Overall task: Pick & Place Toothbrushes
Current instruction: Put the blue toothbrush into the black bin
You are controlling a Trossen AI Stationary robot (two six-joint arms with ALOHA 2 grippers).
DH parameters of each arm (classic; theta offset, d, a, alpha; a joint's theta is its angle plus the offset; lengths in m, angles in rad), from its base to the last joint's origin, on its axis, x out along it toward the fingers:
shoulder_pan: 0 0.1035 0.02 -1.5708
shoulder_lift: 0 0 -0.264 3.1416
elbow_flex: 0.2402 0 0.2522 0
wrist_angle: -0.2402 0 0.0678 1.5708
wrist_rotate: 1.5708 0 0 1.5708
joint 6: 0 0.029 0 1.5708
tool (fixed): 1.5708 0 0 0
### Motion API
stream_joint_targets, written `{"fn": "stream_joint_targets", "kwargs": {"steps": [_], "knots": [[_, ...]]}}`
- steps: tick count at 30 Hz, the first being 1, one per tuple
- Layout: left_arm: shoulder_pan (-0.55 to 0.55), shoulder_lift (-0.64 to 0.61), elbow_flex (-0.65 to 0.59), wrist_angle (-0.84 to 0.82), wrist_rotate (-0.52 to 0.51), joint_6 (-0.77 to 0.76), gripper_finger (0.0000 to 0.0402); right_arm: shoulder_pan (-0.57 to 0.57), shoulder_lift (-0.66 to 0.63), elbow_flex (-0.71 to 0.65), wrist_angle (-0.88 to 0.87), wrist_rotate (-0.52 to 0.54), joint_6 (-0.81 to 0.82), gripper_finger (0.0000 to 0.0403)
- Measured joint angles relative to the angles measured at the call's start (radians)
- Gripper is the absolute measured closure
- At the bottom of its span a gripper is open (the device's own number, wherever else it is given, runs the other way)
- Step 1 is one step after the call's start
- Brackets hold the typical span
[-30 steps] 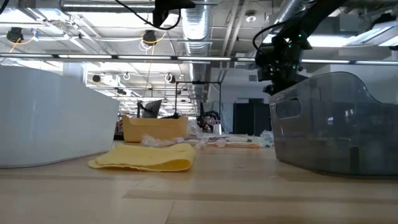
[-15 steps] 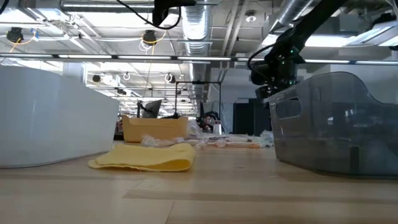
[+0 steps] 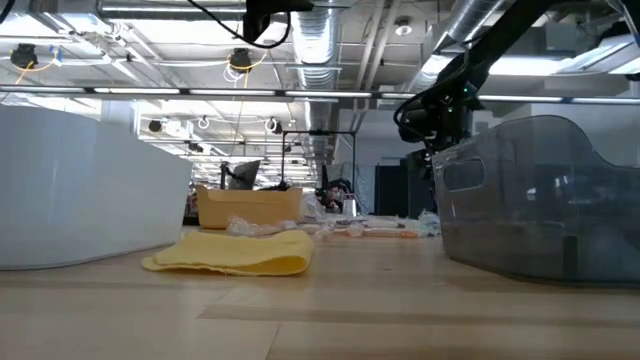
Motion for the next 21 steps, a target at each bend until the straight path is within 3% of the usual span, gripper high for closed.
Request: {"fn": "stream_joint_targets", "kwargs": {"steps": [21], "knots": [[-0.001,0.000,0.000,-0.007,-0.019,-0.011,0.0294,-0.007,0.000,0.000,0.044,-0.010,0.013,0.0282]]}}
